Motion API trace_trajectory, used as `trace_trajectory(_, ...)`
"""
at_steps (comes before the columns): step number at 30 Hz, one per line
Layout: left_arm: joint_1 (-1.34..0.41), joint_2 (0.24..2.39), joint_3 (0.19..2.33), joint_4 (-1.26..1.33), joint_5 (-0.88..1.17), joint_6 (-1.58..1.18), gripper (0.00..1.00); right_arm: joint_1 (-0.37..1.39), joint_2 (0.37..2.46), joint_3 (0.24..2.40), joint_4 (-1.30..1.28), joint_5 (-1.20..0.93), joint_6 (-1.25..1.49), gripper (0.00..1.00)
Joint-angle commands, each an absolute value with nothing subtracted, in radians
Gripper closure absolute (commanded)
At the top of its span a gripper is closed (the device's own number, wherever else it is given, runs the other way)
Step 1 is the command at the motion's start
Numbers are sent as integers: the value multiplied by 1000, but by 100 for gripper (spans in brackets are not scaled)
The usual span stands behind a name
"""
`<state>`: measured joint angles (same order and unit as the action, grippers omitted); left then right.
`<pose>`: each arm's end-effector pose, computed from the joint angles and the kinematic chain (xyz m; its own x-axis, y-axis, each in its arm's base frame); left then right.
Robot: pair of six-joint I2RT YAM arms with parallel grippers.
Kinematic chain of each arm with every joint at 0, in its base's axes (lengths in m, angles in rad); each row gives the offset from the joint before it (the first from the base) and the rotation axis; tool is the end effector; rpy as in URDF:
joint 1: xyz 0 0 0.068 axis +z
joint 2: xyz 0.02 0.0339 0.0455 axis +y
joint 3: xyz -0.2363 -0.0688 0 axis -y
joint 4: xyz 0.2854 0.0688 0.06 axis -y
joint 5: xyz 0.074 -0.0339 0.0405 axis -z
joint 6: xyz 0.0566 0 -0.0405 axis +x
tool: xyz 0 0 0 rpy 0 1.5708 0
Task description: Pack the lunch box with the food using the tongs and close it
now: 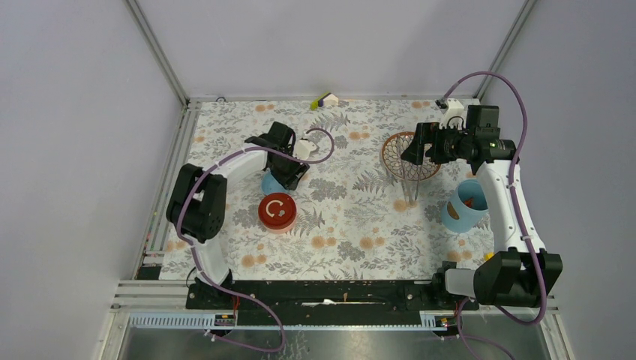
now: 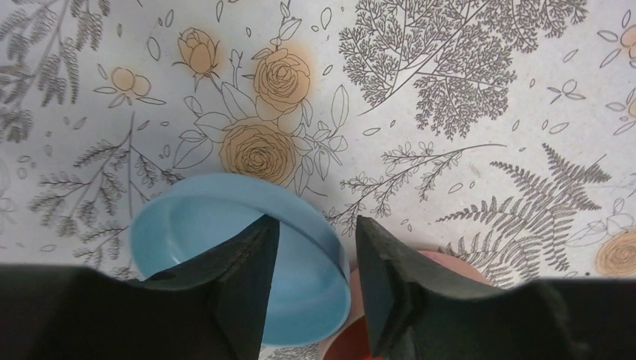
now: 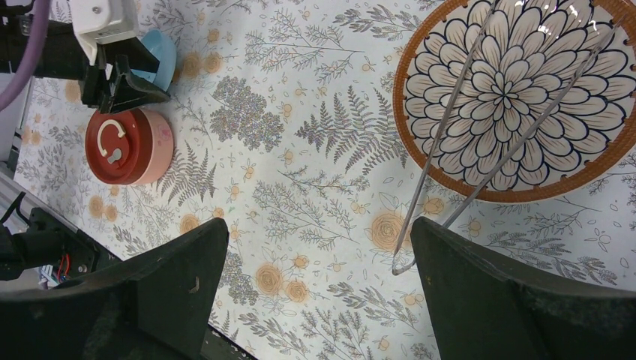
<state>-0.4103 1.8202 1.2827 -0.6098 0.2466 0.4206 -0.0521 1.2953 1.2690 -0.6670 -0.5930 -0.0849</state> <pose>0.3679 -0.1751 0.1304 -0.5676 0.6787 -0.4660 0.7784 0.6267 -0.0354 0.3368 0.0141 0.3161 -0.6032 -0.0390 -0.7967 -0.4388 0.8503 0.2906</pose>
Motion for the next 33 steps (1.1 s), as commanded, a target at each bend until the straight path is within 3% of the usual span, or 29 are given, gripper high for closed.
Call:
trace_trajectory(1,-408,1838,1285,-556,261,368,57,-37,1300,1302,-667,-603,-85,1)
trace_trajectory(8,-408,1780,1341,-588,346,288,100,-20,1301,1278,-608,-648,-46,1)
trace_trajectory(15,-404,1671,1495,-621,528,180,100,75,1363,1305,-519,-731,70,4)
trace_trajectory(19,-400,1581,1512,-532,670,48,100,79,1354,1279,-329,-821,212,6)
trace_trajectory(27,-371,1467,1462,-183,909,-411,100,123,1376,1314,-73,-895,324,10)
trace_trajectory(33,-351,1440,1360,289,1061,-873,100,130,1387,1361,-31,-975,53,24)
